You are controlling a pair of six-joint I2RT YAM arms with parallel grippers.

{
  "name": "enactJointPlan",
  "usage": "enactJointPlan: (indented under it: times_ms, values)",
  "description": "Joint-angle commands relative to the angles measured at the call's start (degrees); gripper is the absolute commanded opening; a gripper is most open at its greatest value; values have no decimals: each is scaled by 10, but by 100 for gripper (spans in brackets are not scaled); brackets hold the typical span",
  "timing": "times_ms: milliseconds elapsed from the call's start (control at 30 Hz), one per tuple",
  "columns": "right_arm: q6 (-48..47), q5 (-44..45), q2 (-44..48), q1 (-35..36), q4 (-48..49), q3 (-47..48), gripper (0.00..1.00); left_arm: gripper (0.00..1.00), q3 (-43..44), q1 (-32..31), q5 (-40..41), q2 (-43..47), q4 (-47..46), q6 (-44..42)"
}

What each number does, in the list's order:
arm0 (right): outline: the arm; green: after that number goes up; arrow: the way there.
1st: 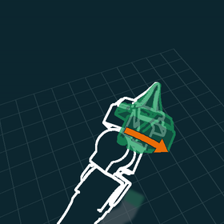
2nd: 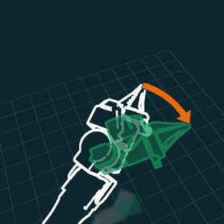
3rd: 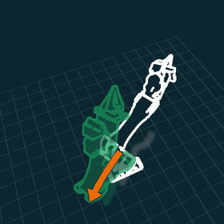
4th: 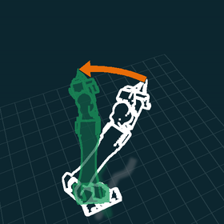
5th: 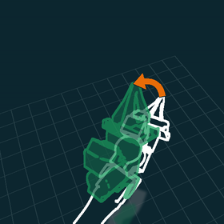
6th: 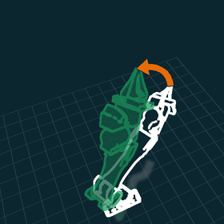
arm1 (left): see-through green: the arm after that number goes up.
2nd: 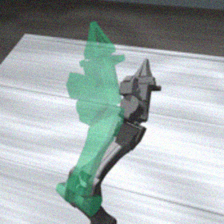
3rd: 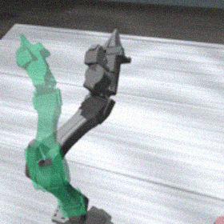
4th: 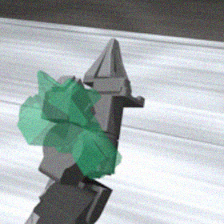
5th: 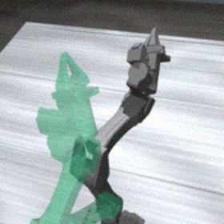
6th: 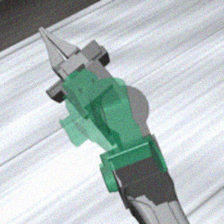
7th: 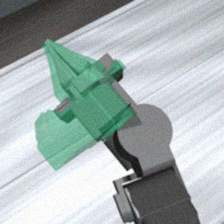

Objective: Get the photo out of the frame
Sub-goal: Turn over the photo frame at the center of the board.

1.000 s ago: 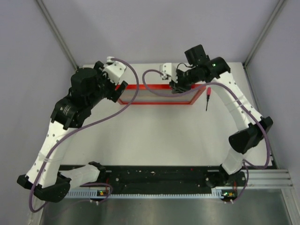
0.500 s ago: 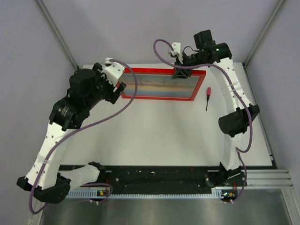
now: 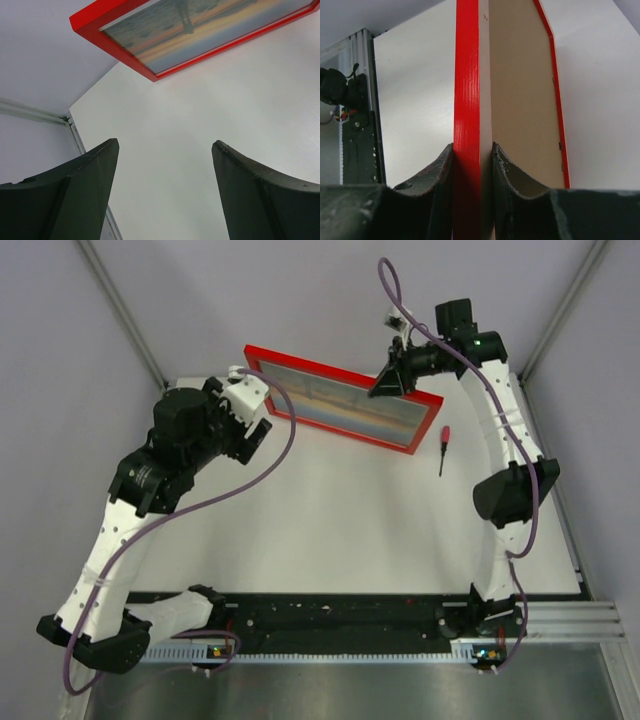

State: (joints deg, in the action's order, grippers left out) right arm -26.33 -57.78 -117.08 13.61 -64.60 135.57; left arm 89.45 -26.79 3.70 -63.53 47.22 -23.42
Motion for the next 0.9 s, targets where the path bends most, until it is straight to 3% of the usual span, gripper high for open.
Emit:
enactJointPlan:
  times_ms: [0,300,500,867]
  values:
    - [144,-8,-23,-10,5,-44,0,81,-2,2,-11,1,-17,15]
    - [87,129,-12,3,-4,-22,0,81,-5,4,-17,-5,-19,17]
    - [58,213,-22,19,-21,53,0,81,-9,5,-16,-1,-20,18]
    - [109,100,12,34,-18,43,0,81,-12,5,-17,6,-19,19]
